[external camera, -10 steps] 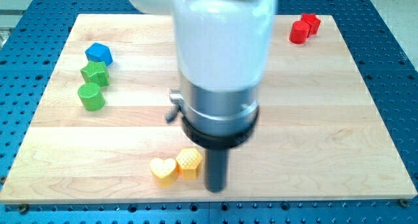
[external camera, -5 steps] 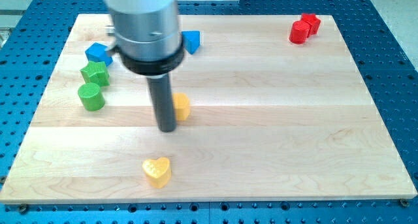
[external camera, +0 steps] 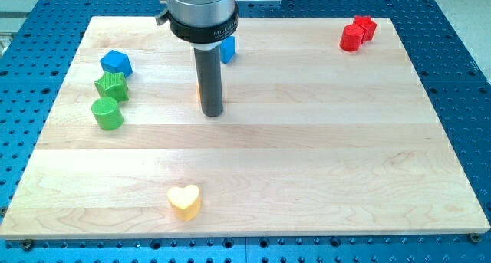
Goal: Place the hexagon parallel right to the green star
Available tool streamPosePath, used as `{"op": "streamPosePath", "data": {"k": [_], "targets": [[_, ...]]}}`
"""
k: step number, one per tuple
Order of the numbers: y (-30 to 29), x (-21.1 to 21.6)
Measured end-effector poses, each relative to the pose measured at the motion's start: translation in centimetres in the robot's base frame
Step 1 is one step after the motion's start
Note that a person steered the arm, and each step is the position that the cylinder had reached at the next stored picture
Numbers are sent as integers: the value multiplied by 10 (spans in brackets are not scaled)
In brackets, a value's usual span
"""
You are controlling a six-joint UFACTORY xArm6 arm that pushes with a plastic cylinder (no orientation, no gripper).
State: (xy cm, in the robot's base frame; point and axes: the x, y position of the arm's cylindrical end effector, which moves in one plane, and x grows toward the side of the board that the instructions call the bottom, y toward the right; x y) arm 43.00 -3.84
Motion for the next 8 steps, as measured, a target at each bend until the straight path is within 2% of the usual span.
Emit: {"op": "streamPosePath", "data": {"k": [1, 2, 3, 4, 5, 6, 7, 8], "targets": [[28, -27], [-33, -37], [-30, -29], [-69, -26], [-69, -29], [-88, 1], [-119, -6], [-102, -13]]}}
